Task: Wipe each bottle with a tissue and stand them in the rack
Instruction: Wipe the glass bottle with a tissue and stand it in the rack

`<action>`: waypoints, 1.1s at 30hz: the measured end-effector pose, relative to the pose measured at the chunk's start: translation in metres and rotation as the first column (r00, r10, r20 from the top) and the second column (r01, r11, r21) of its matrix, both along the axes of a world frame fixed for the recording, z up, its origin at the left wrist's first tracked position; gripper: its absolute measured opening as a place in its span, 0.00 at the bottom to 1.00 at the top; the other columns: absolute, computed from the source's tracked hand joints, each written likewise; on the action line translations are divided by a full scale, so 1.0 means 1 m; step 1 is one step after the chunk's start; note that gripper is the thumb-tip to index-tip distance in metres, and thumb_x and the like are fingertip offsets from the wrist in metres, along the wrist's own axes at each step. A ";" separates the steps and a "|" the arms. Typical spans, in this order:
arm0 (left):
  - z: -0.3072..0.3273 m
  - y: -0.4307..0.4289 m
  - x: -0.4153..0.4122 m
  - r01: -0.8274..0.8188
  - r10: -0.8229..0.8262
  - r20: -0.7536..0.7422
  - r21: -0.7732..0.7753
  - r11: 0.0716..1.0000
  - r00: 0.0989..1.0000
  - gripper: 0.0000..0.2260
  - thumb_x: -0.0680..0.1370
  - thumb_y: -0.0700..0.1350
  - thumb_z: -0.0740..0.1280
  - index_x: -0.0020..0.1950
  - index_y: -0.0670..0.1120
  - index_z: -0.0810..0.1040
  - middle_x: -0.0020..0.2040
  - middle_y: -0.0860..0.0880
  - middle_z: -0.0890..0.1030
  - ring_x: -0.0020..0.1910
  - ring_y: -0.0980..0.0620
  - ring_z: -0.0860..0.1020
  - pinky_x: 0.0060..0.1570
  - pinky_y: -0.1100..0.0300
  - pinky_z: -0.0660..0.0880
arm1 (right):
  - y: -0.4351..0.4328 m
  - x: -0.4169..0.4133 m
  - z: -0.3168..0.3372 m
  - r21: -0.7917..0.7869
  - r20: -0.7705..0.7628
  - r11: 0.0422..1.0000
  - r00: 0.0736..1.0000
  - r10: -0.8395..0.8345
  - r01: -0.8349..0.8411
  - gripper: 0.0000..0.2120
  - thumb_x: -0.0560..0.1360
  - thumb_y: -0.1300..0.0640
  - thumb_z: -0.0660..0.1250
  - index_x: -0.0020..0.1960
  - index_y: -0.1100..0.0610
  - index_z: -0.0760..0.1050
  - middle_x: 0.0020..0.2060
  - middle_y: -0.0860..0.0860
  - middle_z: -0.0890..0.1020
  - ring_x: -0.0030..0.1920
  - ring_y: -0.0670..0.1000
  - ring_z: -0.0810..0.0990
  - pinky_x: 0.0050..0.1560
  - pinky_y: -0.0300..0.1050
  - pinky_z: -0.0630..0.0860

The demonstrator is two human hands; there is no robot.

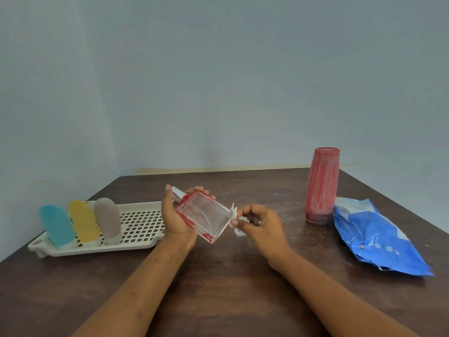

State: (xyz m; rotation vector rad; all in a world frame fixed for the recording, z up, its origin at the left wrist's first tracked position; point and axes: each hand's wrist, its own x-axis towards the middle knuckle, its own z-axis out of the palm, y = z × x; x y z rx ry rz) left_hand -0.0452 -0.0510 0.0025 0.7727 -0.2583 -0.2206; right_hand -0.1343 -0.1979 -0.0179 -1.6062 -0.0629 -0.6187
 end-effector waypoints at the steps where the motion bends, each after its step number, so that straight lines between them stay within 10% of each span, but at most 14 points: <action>1: -0.001 -0.001 0.000 -0.023 0.023 0.007 0.000 1.000 1.000 0.29 0.78 0.64 0.54 0.39 0.41 0.81 0.40 0.43 0.81 0.41 0.44 0.80 0.52 0.49 0.75 | 0.001 0.000 -0.001 0.000 -0.001 1.000 1.000 0.011 -0.011 0.06 0.67 0.67 0.74 0.40 0.58 0.80 0.37 0.53 0.83 0.37 0.47 0.81 0.38 0.39 0.76; 12: -0.002 -0.002 0.006 -0.138 0.139 0.082 -0.013 0.990 0.987 0.28 0.79 0.61 0.54 0.37 0.43 0.82 0.37 0.45 0.82 0.40 0.46 0.81 0.49 0.50 0.76 | 0.015 -0.011 -0.001 -0.192 -0.085 0.936 0.955 0.283 -0.294 0.07 0.65 0.62 0.77 0.40 0.59 0.80 0.40 0.58 0.83 0.43 0.58 0.82 0.46 0.51 0.79; 27: -0.005 -0.004 0.008 -0.272 0.234 0.250 0.130 0.954 0.940 0.24 0.77 0.61 0.57 0.41 0.43 0.80 0.38 0.47 0.83 0.42 0.45 0.80 0.48 0.51 0.76 | 0.013 -0.012 0.004 -0.339 -0.166 0.906 0.964 0.209 -0.255 0.10 0.66 0.65 0.75 0.44 0.59 0.78 0.39 0.46 0.81 0.40 0.43 0.79 0.42 0.37 0.76; 33: -0.007 -0.004 0.008 -0.297 0.229 0.340 0.161 0.941 0.912 0.23 0.73 0.61 0.57 0.45 0.42 0.78 0.38 0.47 0.83 0.40 0.48 0.82 0.44 0.54 0.78 | 0.012 -0.012 0.004 -0.345 -0.232 0.909 0.959 0.161 -0.236 0.22 0.63 0.63 0.77 0.51 0.52 0.71 0.48 0.51 0.81 0.46 0.48 0.82 0.46 0.48 0.81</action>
